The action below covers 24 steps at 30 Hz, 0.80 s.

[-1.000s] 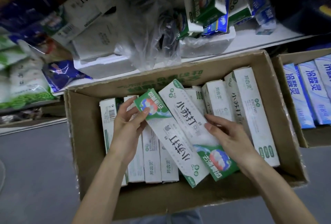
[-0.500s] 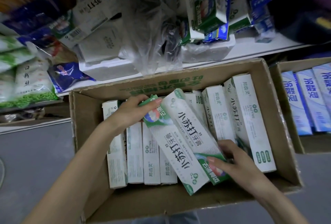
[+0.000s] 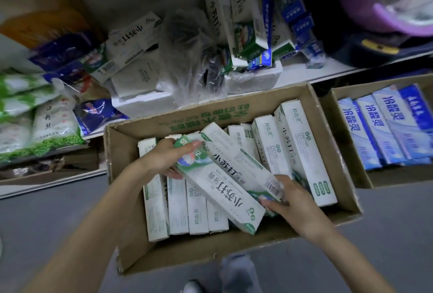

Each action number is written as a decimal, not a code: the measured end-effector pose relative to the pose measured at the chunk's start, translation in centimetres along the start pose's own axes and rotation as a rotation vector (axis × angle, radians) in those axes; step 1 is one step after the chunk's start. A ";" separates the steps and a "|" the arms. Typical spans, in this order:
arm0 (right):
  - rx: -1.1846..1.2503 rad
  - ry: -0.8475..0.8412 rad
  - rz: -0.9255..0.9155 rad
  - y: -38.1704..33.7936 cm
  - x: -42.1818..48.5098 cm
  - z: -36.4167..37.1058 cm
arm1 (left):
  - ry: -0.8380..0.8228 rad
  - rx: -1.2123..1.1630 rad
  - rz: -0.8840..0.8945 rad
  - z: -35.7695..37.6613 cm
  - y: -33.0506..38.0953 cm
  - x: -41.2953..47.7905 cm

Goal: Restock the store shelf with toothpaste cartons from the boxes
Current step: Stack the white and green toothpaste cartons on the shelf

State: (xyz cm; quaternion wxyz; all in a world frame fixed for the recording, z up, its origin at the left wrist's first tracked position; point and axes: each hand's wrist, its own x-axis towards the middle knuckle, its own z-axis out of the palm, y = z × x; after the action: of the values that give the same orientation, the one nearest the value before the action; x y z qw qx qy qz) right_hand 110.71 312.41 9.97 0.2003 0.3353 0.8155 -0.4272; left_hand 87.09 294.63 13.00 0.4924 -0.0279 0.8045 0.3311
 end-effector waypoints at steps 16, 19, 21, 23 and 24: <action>0.919 0.164 -0.189 -10.9 -20.0 -6.5 | 0.330 -0.918 0.255 -10.3 -8.0 -24.5; 0.868 0.145 -0.333 -14.8 -24.2 -8.5 | 0.302 -1.052 0.326 -12.2 -7.5 -29.9; 0.882 0.175 -0.411 -17.5 -27.0 -10.1 | 0.276 -1.156 0.368 -13.5 -6.8 -33.5; 0.905 0.194 -0.518 -20.2 -29.7 -12.3 | 0.247 -1.262 0.422 -14.7 -5.7 -37.3; 0.901 0.199 -0.572 -21.6 -31.1 -13.4 | 0.225 -1.310 0.452 -15.3 -4.9 -39.2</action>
State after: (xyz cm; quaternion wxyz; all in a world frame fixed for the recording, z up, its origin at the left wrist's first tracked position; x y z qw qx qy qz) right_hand 116.22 303.00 48.62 -0.1659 0.1914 0.6252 -0.7382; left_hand 97.22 271.20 46.83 0.2068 -0.1850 0.4715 0.8371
